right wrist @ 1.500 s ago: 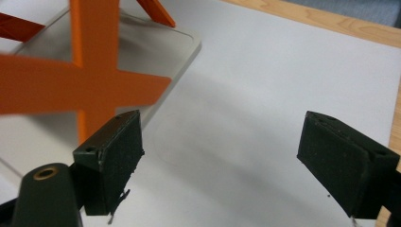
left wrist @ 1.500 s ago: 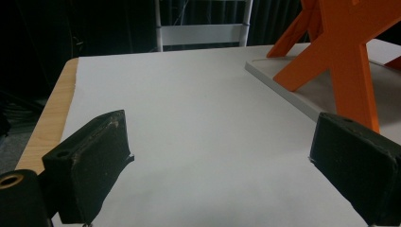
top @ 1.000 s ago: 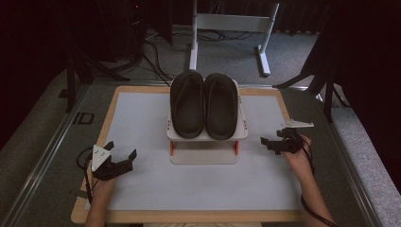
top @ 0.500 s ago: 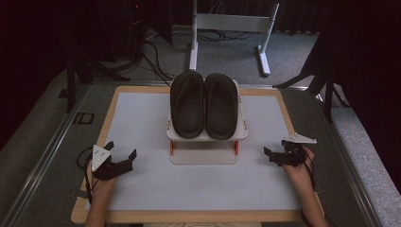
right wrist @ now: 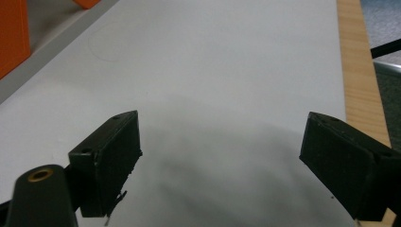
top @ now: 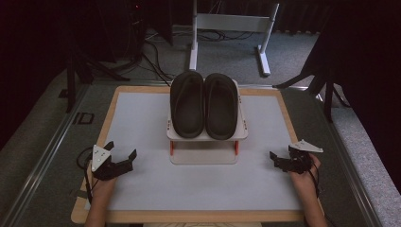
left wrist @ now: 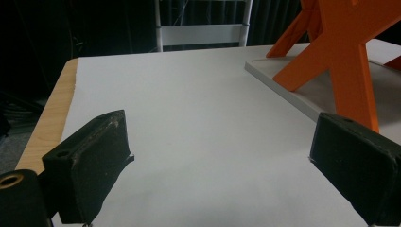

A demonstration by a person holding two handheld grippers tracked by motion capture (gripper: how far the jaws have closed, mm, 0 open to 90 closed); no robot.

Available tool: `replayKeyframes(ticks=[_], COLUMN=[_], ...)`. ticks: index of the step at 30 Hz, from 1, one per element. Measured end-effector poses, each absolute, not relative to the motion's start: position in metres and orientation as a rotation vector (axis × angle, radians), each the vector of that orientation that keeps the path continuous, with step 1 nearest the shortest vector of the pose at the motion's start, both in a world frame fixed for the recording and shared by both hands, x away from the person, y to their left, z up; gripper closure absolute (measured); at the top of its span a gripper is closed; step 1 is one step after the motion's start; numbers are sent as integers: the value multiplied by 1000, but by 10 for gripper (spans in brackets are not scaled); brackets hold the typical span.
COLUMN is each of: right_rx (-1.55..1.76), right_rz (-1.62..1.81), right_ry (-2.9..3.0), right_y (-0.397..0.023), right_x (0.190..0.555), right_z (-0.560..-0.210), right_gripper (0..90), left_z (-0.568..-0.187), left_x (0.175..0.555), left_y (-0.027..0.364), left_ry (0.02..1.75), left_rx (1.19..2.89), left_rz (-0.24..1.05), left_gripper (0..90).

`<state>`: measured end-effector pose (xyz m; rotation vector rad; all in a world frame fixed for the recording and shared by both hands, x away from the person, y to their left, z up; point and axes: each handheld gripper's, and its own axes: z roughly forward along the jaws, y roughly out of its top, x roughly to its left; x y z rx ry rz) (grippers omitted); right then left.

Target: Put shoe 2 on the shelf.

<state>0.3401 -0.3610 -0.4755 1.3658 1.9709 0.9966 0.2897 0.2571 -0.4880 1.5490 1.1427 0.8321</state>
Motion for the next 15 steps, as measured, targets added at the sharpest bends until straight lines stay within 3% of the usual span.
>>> replayKeyframes(ticks=[15], right_rx=[1376], right_rz=[942], right_ry=[1975], right_y=[-361], right_x=[342], right_z=[-480], right_gripper=[138], left_z=[-488], left_x=[289], left_y=[257], left_ry=[1139], left_rx=[1551], left_rz=[834], left_gripper=[53])
